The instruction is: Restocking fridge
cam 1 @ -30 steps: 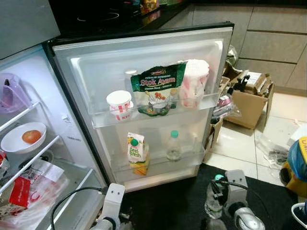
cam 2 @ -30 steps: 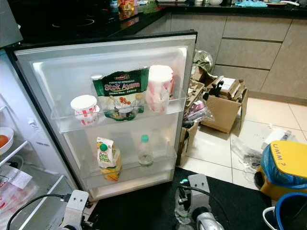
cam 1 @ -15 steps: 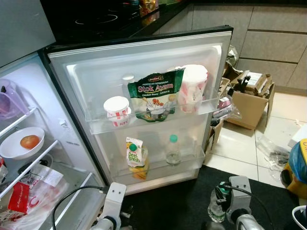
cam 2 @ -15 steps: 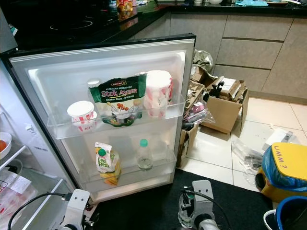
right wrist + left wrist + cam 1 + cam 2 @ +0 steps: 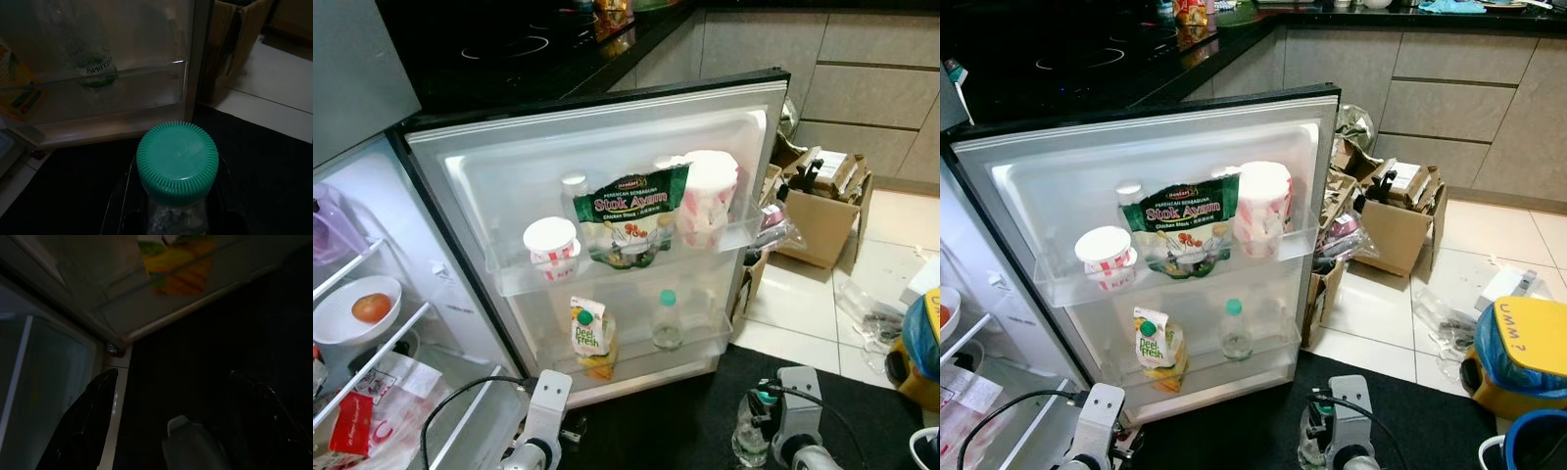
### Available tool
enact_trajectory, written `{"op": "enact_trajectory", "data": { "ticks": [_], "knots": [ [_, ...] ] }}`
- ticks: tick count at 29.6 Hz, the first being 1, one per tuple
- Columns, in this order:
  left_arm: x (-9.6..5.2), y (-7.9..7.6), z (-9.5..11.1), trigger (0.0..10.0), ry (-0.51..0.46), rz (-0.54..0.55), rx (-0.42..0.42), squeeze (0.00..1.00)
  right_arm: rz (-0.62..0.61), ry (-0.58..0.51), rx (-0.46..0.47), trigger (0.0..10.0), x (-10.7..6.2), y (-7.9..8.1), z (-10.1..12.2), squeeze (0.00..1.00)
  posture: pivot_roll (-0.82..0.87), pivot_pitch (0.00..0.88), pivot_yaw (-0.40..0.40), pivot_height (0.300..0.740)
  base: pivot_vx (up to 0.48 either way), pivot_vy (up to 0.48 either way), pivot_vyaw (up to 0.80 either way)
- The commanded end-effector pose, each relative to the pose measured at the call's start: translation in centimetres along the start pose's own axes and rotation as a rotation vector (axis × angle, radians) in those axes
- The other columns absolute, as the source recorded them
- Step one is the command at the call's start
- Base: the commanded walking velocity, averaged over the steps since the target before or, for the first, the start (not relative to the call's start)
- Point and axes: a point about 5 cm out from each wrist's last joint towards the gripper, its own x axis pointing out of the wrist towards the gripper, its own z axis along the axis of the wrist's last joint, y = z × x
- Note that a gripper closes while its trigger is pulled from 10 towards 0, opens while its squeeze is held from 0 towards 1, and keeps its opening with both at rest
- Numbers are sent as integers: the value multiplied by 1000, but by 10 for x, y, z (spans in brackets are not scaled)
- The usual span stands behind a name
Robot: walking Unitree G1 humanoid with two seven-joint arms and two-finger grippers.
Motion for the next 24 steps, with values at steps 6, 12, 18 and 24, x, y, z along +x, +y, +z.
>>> {"op": "enact_trajectory", "data": {
  "ticks": [6, 12, 18, 24],
  "knots": [
    [-3, 3, -6, 10000, 21, 3, 10, 0, 18, 50, 6, 10000, -4, 4, -12, 0, -53, 27, 22, 644, 0, 0, 0],
    [-2, 3, -4, 10000, 19, -4, 16, 0, 54, 16, 19, 10000, -4, 7, -10, 0, -57, 21, 27, 669, 0, 0, 0],
    [-2, 3, -4, 10000, 18, -6, 18, 0, 28, 25, -1, 10000, -4, 6, -10, 0, -58, 19, 28, 674, 0, 0, 0],
    [-1, 2, -4, 10000, 18, -7, 18, 0, 30, 14, -4, 10000, -4, 5, -9, 0, -60, 16, 29, 674, 0, 0, 0]
  ]
}}
